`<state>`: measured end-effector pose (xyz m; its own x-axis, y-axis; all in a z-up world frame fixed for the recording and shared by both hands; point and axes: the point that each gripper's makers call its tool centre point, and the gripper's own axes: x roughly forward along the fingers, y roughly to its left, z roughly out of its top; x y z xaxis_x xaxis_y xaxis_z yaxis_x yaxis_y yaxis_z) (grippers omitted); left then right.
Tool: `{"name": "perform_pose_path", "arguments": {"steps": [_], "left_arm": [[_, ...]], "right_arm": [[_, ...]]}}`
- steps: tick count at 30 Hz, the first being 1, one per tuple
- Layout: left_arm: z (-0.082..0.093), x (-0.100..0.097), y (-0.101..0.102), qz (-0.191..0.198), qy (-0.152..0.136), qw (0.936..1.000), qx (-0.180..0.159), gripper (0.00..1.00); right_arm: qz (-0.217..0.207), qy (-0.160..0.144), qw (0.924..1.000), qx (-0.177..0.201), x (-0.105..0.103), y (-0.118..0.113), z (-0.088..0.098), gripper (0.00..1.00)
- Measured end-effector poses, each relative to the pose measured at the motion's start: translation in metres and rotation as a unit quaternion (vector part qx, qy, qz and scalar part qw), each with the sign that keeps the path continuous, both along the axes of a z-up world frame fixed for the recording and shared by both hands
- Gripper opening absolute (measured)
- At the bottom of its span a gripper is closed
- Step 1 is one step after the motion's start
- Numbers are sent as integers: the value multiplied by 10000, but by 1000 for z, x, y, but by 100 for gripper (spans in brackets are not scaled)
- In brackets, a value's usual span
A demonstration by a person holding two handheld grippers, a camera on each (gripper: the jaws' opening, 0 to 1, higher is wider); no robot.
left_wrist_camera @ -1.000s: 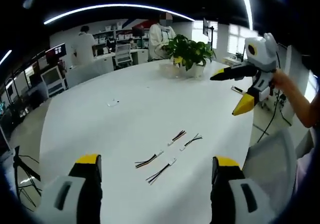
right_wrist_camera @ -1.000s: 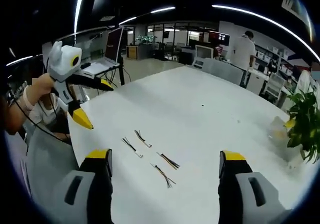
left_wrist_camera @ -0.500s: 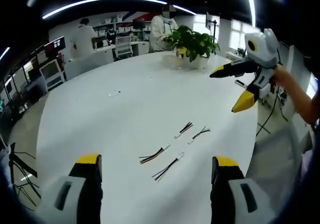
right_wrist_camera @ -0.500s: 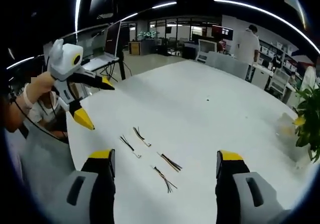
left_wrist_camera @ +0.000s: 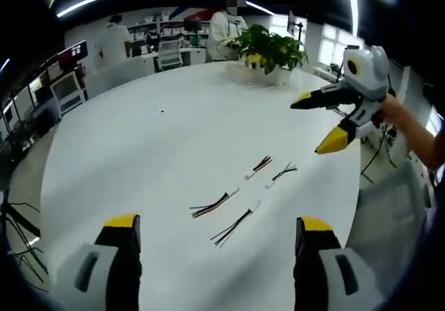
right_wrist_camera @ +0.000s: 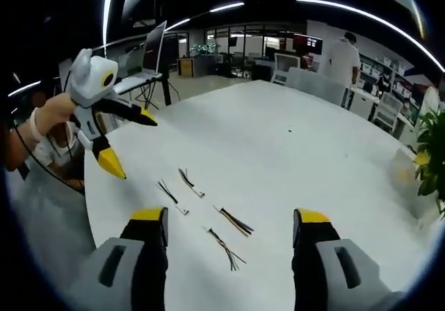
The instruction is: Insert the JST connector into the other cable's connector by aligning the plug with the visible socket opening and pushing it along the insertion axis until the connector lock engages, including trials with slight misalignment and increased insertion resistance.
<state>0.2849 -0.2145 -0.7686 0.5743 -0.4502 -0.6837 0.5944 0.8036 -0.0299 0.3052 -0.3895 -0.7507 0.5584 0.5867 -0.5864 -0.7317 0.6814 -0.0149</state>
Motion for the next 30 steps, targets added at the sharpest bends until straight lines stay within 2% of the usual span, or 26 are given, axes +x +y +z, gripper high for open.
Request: {"name": "perform_pose_path", "arguments": {"steps": [6, 14, 18, 26, 30], "left_arm": [[-18, -6, -3, -11, 196, 9998, -57, 89], [-27, -1, -4, 8, 201, 9998, -93, 89], [-36, -1, -7, 15, 223, 9996, -191, 88], [-52, -7, -4, -78, 425, 9990, -134, 87], [-53, -3, -4, -246, 369, 9990, -14, 86]], "right_arm": [[-61, 154, 9999, -16, -1, -1, -18, 70], [60, 231, 9995, -207, -1, 5, -31, 68], [166, 187, 9992, -312, 0, 9, -37, 66], [274, 273, 9986, -367, -1, 19, -51, 66], [368, 311, 9980, -404, 0, 24, -57, 65]]}}
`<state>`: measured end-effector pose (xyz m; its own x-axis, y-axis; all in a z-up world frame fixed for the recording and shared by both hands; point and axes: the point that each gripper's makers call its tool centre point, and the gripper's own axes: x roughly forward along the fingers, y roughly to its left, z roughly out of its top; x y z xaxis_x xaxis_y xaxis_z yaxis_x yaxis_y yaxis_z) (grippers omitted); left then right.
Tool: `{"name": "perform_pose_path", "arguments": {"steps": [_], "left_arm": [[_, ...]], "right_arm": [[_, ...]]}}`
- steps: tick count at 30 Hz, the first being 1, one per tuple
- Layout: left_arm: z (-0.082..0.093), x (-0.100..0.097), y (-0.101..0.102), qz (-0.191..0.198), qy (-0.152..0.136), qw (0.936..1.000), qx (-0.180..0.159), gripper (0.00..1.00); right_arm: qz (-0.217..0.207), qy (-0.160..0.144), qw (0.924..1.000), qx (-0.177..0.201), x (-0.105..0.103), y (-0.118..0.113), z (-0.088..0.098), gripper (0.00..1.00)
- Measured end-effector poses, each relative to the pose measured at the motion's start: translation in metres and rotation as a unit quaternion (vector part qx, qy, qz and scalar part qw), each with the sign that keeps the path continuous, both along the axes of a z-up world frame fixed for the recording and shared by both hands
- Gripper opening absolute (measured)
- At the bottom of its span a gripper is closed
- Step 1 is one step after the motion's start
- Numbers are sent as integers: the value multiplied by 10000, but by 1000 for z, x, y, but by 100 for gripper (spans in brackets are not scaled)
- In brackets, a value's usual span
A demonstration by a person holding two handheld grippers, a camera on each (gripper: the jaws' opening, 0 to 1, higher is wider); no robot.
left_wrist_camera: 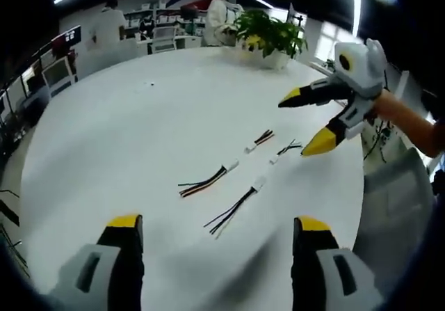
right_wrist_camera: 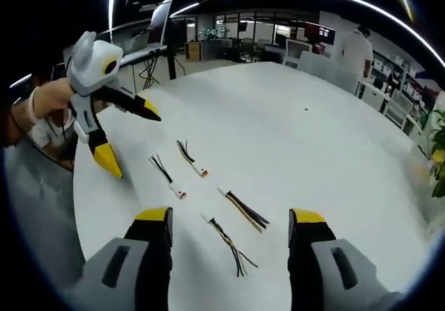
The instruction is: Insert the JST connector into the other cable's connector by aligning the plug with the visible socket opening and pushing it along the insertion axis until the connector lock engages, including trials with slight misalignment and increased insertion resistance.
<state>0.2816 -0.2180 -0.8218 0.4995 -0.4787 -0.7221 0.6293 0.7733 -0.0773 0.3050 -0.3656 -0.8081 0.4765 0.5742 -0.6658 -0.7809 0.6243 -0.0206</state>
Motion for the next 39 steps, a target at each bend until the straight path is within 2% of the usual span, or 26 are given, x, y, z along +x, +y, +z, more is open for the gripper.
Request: {"name": "perform_pose_path", "arguments": {"steps": [4, 9, 18, 20, 23, 29, 32, 34, 35, 39], "left_arm": [[2, 6, -4, -95, -7, 9999, -107, 82], [3, 13, -18, -437, -220, 9987, -105, 80], [-2, 22, -36, -697, -228, 9970, -226, 71], [-1, 24, -40, -674, -190, 9968, -380, 67], [2, 31, -44, -496, -154, 9963, -678, 65], [-1, 41, -44, -534, -250, 9962, -641, 62], [-3, 43, -47, -620, -265, 9956, -650, 54], [-5, 46, -46, -572, -274, 9960, -623, 50], [-5, 48, -45, -466, -281, 9965, -641, 48], [-5, 51, -49, -409, -157, 9946, -943, 37]], "right_arm": [[105, 32, 9999, -37, 2, 4, -6, 64], [238, 148, 9996, 14, 10, 7, -16, 64], [173, 158, 9996, 182, 20, 2, -17, 57], [179, 161, 9995, 196, 22, 2, -18, 56], [279, 137, 9993, 205, 24, 2, -20, 54], [568, 36, 9981, 242, 25, 9, -21, 48], [515, 49, 9983, 267, 32, 9, -27, 43], [375, 192, 9978, 515, 33, 11, -26, 41], [422, 137, 9973, 578, 34, 13, -25, 39], [593, 150, 9959, 661, 33, 16, -26, 33]]}}
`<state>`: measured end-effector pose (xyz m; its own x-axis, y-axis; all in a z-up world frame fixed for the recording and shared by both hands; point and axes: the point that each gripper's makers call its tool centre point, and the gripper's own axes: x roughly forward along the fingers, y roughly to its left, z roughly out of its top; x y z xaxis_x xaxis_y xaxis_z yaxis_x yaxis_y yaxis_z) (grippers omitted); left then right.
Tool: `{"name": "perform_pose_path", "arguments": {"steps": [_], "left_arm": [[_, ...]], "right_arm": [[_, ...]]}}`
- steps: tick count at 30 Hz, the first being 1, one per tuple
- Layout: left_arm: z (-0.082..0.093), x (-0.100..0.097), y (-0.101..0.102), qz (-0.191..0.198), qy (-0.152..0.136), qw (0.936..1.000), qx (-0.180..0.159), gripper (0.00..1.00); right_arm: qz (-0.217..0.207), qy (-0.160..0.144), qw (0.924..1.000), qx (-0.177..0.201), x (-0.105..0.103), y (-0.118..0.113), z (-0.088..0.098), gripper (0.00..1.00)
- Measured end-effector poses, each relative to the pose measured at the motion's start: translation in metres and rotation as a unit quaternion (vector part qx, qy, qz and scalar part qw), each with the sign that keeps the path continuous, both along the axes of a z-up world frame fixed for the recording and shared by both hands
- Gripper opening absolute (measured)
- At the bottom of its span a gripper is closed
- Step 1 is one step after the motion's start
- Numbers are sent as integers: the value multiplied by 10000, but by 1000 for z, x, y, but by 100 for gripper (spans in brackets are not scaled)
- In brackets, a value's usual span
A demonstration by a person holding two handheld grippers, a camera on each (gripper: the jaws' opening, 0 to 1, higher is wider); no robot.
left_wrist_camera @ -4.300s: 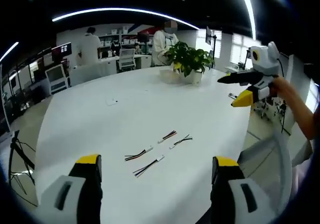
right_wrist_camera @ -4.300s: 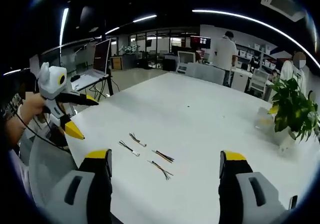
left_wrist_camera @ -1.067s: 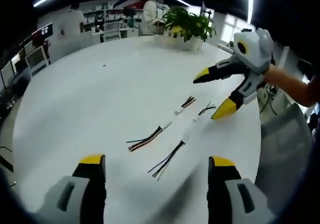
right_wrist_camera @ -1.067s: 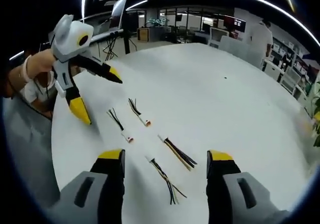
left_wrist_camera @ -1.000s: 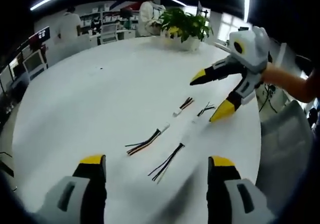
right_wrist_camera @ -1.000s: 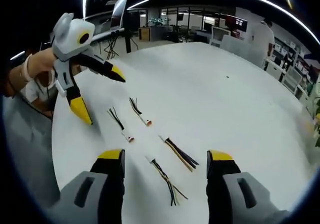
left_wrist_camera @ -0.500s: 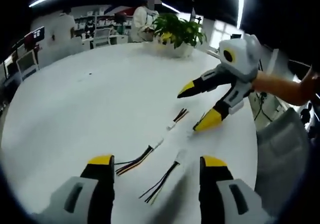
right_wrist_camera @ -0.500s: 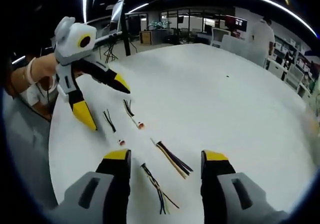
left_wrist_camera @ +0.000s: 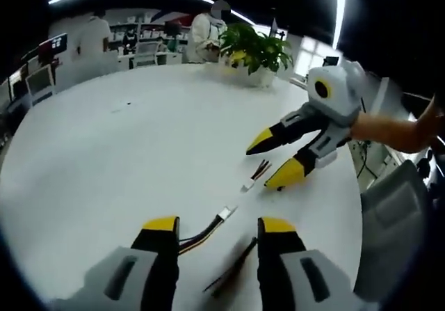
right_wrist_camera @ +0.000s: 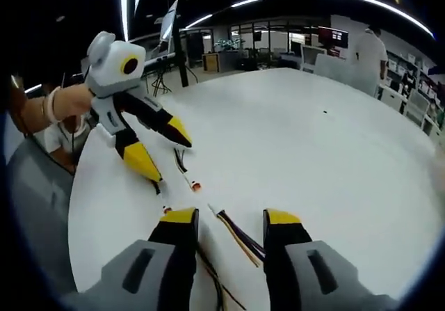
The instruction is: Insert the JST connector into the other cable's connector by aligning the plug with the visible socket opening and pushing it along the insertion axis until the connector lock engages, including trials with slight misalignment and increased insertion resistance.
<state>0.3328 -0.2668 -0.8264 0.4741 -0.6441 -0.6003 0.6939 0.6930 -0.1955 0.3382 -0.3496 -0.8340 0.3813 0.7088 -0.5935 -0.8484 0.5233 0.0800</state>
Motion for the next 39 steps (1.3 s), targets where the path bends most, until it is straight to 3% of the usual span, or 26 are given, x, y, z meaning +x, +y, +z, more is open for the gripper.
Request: {"name": "perform_pose_path", "arguments": {"steps": [5, 9, 15, 28, 39], "left_arm": [[-6, 1, -2, -281, -137, 9995, 79, 31], [-5, 2, -5, -257, 21, 9993, -271, 29], [-7, 6, -2, -610, -416, 9972, 101, 27], [-8, 4, -19, -1308, -793, 9882, -73, 22], [-13, 4, -23, -1498, -870, 9847, -209, 19]], "right_arm": [[435, -116, 9990, -9, -8, 5, -3, 30], [586, -295, 9978, 35, -6, 4, -5, 31], [839, -325, 9959, -39, -9, 2, -10, 29], [973, -315, 9945, 222, -3, -2, -15, 24], [1254, -566, 9902, 224, -4, 0, -14, 26]]}}
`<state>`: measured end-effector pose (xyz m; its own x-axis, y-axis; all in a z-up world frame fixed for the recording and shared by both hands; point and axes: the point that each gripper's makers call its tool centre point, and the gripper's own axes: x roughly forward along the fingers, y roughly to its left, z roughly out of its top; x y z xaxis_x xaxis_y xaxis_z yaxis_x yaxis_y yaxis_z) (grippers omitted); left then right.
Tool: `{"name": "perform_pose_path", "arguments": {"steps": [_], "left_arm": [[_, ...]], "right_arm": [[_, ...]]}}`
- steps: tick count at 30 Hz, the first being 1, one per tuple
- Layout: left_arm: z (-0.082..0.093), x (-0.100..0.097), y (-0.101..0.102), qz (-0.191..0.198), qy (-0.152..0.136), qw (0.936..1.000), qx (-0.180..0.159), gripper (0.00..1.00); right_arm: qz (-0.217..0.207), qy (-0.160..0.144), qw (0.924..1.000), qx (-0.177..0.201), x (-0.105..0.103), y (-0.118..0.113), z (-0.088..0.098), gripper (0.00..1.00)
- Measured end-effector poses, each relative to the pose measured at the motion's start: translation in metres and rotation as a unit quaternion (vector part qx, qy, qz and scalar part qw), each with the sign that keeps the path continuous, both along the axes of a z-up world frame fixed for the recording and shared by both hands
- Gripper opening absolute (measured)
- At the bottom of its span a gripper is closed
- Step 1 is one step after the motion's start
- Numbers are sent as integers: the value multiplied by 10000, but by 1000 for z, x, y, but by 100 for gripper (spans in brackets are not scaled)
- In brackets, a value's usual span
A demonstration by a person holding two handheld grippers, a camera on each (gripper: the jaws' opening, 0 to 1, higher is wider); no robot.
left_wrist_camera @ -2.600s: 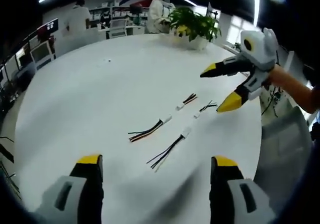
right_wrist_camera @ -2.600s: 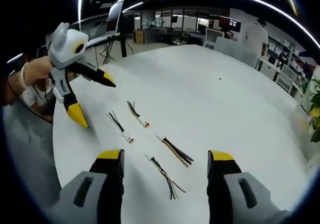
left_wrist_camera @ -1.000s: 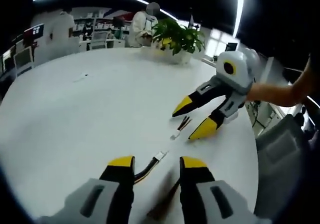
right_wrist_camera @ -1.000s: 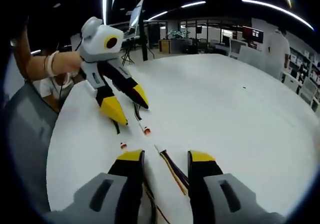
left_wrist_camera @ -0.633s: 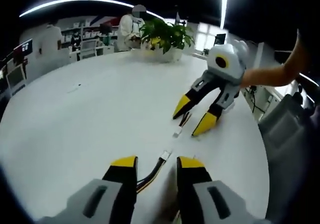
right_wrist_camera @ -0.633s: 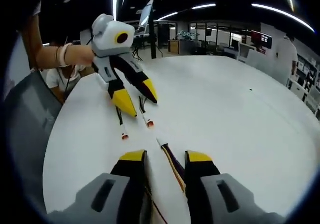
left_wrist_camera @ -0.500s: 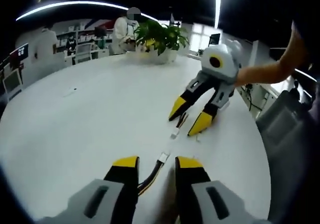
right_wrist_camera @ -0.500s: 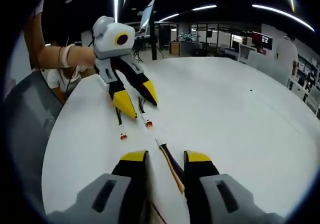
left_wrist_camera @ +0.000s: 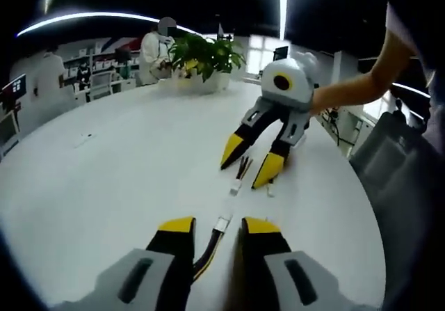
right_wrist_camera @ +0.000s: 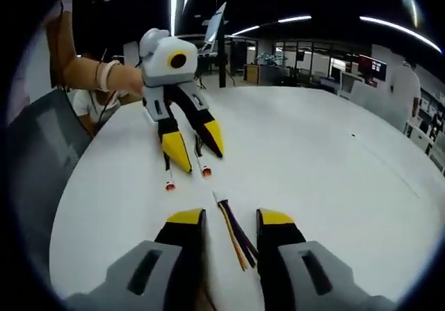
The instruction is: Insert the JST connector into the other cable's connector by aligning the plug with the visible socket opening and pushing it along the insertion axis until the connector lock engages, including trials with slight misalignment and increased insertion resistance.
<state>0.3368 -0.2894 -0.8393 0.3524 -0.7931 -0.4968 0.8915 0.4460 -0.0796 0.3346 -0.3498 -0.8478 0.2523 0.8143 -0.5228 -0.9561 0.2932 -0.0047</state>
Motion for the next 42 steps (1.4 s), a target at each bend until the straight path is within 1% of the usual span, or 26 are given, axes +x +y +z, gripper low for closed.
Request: {"name": "perform_pose_path", "arguments": {"steps": [2, 3, 4, 6, 7, 9, 11, 12, 13, 14, 15, 24, 27, 29, 33, 35, 37, 40, 42], "left_arm": [[-1, 1, 0, 31, 17, 10000, -48, 19], [-2, 0, 0, 7, 26, 10000, -17, 18], [0, 0, 0, -67, -89, 9999, -14, 17], [0, 1, 0, -5, -26, 10000, -47, 17], [0, 1, 0, -21, -50, 10000, -42, 16], [0, 2, 2, -90, -182, 9998, 28, 15], [0, 1, 2, -159, -257, 9995, 57, 14], [0, 1, 2, -173, -301, 9994, 81, 14], [-1, 1, 3, -231, -417, 9988, 142, 13], [-1, 1, 3, -268, -444, 9985, 163, 12], [-1, 0, 3, -249, -392, 9988, 136, 11], [0, -3, -2, -401, -495, 9979, 65, 4], [0, -5, -4, -467, -518, 9976, 45, 2], [0, -5, -5, -465, -533, 9975, 29, 2], [-1, -3, -4, -443, -484, 9978, -51, 2], [-1, -3, -4, -453, -480, 9978, -71, 2], [-2, -2, -4, -467, -503, 9976, -66, 1], [-2, -3, -3, -518, -546, 9971, -61, 0], [-3, -2, -2, -550, -580, 9968, -53, 0]], "right_arm": [[-14, -8, 10000, 39, 0, 0, 1, 26], [-27, -11, 10000, 57, 0, 0, 1, 26], [-57, -10, 9999, 89, 0, 0, 1, 25], [-71, -30, 9999, 127, 0, 0, 2, 25], [-82, -34, 9999, 148, 0, 0, 2, 25], [-76, -58, 9998, 176, 0, 0, 2, 25], [-70, -73, 9997, 204, -1, 0, 3, 25], [-51, -72, 9997, 214, -1, 1, 3, 24], [-6, -80, 9997, 228, -3, 1, 3, 23], [19, -84, 9997, 249, -4, 2, 3, 21], [49, -85, 9996, 256, -5, 2, 3, 20], [141, -79, 9994, 315, -5, 6, 4, 18], [248, -120, 9989, 371, -5, 10, 4, 12], [273, -101, 9987, 411, -5, 12, 3, 10], [277, -34, 9986, 456, -3, 14, 3, 12], [307, -53, 9985, 447, -3, 15, 2, 12], [331, -88, 9985, 438, -1, 15, 1, 10], [345, -78, 9983, 463, -1, 15, 2, 6], [318, -44, 9984, 472, 0, 15, 2, 5]]}}
